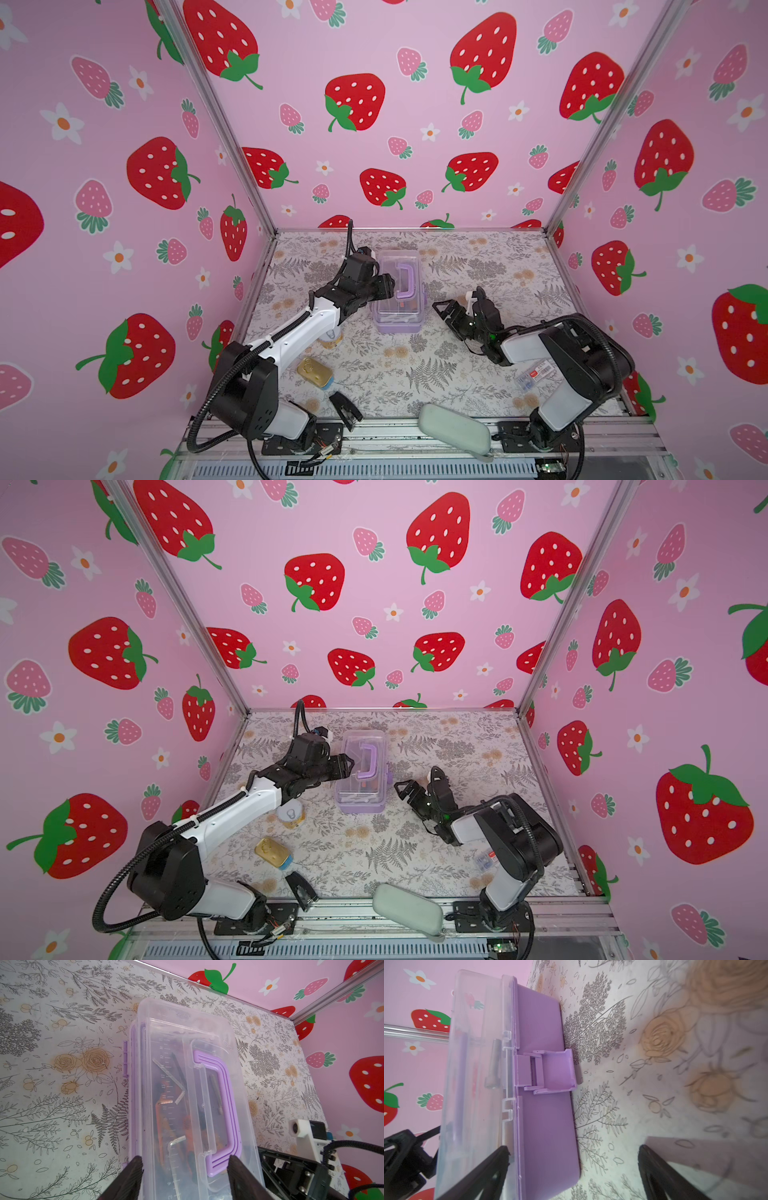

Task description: Pack the tool kit

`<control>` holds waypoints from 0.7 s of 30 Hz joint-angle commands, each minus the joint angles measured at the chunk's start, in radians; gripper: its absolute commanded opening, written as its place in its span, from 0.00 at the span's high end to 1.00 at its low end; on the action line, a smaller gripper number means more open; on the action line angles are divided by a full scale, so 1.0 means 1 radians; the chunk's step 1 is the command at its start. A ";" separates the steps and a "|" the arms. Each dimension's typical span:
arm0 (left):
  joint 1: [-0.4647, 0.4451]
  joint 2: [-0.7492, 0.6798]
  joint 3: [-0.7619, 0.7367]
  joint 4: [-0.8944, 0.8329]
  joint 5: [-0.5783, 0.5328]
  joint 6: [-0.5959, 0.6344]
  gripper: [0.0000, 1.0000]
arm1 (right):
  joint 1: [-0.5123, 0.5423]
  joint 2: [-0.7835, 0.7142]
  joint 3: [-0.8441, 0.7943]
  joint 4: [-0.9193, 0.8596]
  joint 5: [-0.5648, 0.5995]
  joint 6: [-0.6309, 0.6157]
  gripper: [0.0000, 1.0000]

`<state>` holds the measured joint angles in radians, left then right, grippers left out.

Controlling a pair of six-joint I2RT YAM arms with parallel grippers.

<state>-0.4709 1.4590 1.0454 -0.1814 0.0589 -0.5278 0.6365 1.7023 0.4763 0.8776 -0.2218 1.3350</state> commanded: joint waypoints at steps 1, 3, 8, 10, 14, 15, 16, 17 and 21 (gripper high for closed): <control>0.005 0.014 -0.004 0.022 0.020 -0.012 0.32 | 0.040 0.064 0.047 0.112 0.036 0.224 0.01; 0.005 0.016 -0.008 0.032 0.024 -0.013 0.33 | 0.062 0.105 0.057 0.207 0.055 0.312 0.01; 0.005 0.014 -0.014 0.040 0.025 -0.014 0.33 | 0.121 0.194 0.071 0.382 0.175 0.542 0.01; 0.005 0.011 -0.017 0.045 0.030 -0.016 0.32 | 0.130 0.206 0.099 0.373 0.202 0.571 0.01; 0.005 0.017 -0.018 0.046 0.040 -0.024 0.33 | 0.135 0.231 0.128 0.383 0.255 0.629 0.01; 0.005 0.020 -0.019 0.052 0.044 -0.029 0.32 | 0.135 0.242 0.136 0.395 0.260 0.644 0.01; 0.005 0.022 -0.022 0.059 0.049 -0.033 0.33 | 0.135 0.258 0.143 0.413 0.263 0.661 0.01; 0.005 0.026 -0.025 0.069 0.058 -0.039 0.33 | 0.135 0.278 0.154 0.432 0.264 0.680 0.01; -0.003 0.050 -0.026 0.087 0.073 -0.054 0.33 | 0.138 0.356 0.200 0.489 0.255 0.737 0.01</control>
<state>-0.4713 1.4815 1.0351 -0.1257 0.1097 -0.5598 0.7589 2.0121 0.6403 1.2743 0.0353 1.9251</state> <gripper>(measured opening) 0.672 0.993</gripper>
